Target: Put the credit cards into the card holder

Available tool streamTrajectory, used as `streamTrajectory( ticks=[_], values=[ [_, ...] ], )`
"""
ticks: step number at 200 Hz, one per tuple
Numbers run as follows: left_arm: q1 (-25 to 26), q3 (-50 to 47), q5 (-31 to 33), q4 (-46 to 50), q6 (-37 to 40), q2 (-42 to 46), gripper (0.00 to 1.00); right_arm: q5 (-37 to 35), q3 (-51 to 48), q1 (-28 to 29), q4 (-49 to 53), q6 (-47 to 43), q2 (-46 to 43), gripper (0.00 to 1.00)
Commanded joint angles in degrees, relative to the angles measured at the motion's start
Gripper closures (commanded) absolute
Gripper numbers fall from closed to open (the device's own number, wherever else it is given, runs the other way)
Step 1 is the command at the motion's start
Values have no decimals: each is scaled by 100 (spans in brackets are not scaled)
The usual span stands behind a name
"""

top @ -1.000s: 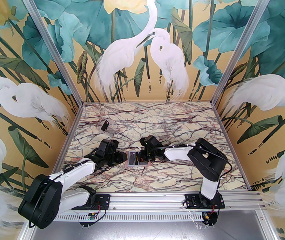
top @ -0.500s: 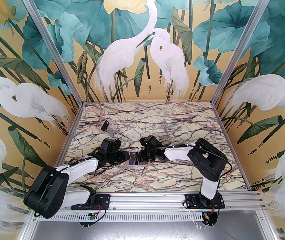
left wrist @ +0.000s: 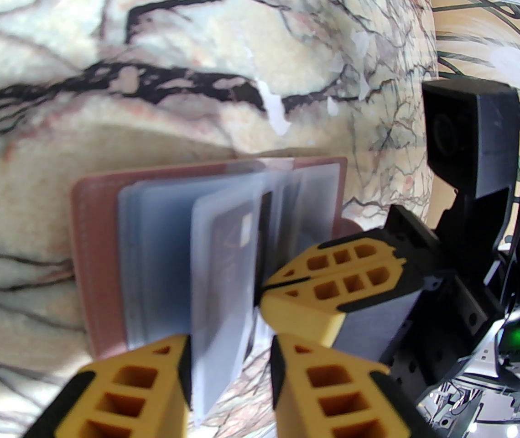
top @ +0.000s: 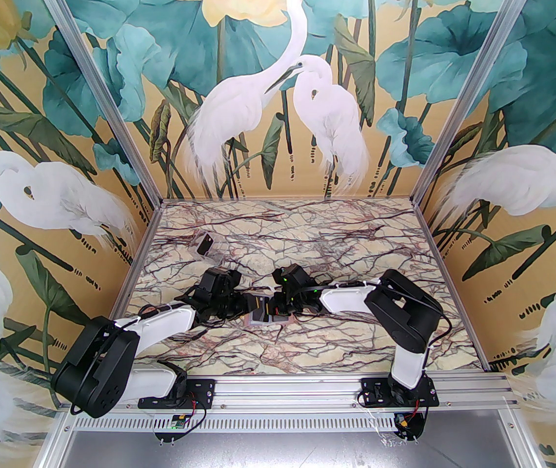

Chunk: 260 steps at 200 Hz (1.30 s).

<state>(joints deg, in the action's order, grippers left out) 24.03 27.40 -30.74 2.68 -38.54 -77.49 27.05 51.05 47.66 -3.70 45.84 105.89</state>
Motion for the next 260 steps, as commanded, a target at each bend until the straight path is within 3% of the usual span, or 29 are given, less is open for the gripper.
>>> streamTrajectory(
  ticks=[1, 112, 164, 193, 229, 260],
  values=[
    [31, 125, -118, -131, -65, -113, 64, 87, 17, 25, -87, 37, 160, 100],
    [109, 115, -125, -195, -115, -177, 68, 442, 121, 31, -445, 0, 300, 100],
    [119, 189, -88, -28, -84, -184, 84, 295, -87, 24, -622, -6, 27, 100],
    [119, 251, -40, 139, -49, -192, 88, 121, -299, 24, -699, -62, -285, 98],
    [134, 354, 23, 443, -9, 7, 87, -243, -704, -51, -804, -102, -874, 92],
    [269, 625, 137, 841, 145, 25, 76, -474, -1049, -230, -953, 37, -1219, 85]
  ],
)
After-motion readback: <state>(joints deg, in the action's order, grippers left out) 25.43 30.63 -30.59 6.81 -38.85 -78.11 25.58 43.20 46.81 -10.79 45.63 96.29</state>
